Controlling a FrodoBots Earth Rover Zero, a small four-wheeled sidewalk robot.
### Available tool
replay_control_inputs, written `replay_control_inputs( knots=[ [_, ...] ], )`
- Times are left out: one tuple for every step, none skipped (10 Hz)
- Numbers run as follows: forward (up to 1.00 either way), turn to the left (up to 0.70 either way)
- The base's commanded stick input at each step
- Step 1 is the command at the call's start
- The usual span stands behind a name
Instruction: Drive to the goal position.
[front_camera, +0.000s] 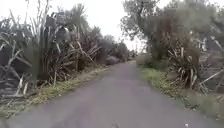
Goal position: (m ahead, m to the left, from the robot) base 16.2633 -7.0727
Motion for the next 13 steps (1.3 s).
replay_control_inputs(
  knots=[
    [1.00,-0.26],
    [1.00,-0.40],
    [1.00,-0.40],
    [1.00,-0.40],
    [1.00,0.00],
    [1.00,0.00],
    [1.00,0.00],
    [1.00,0.00],
    [1.00,0.00],
    [1.00,0.00],
    [1.00,0.00],
    [1.00,0.00],
    [1.00,0.00]
  ],
)
